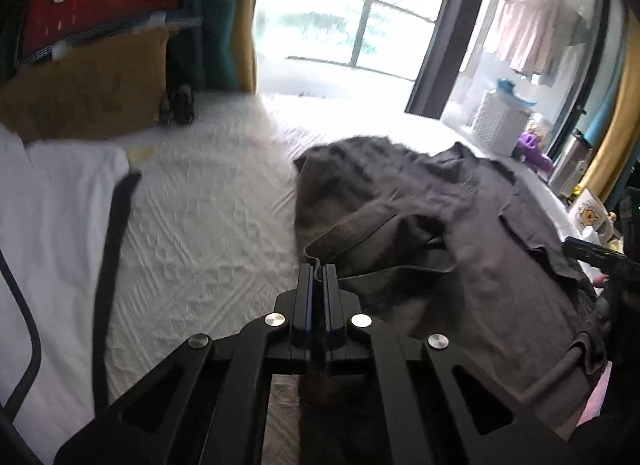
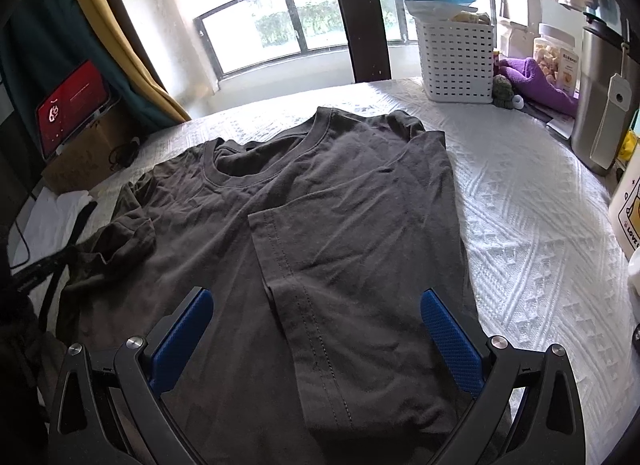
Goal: Fold small clothes
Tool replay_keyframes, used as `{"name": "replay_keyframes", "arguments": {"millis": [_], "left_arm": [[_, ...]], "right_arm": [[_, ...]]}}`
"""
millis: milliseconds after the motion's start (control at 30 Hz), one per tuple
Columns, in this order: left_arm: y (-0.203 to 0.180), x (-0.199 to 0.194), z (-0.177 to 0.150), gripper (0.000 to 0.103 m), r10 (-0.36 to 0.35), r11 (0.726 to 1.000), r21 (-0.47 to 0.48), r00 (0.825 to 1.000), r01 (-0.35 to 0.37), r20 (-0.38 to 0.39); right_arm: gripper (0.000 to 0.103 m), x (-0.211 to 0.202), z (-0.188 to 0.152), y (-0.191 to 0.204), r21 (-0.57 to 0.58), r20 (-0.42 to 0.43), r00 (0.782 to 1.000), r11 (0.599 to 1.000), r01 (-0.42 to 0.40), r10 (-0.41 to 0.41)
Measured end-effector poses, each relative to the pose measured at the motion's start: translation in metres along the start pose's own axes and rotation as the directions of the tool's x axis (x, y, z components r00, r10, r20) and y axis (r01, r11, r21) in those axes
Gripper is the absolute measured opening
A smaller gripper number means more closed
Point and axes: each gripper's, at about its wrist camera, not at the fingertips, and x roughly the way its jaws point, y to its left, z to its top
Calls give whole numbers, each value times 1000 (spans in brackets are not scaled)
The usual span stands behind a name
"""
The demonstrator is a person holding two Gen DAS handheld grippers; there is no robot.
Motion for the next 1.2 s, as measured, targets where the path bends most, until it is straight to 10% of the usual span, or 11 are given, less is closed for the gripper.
{"name": "replay_keyframes", "arguments": {"millis": [367, 700, 1200], "left_arm": [[-78, -27, -9, 2, -192, 963, 189, 981, 192, -20], [-108, 4, -48, 4, -81, 913, 368, 962, 178, -262], [-83, -33, 15, 6, -282, 917, 242, 944, 318, -172]], "right_arm": [[103, -16, -9, 1, 6, 35, 999, 1000, -1, 1], [103, -34, -20, -13, 36, 57, 998, 999, 26, -28], [103, -23, 9, -34, 75, 72, 997, 997, 25, -31]]}}
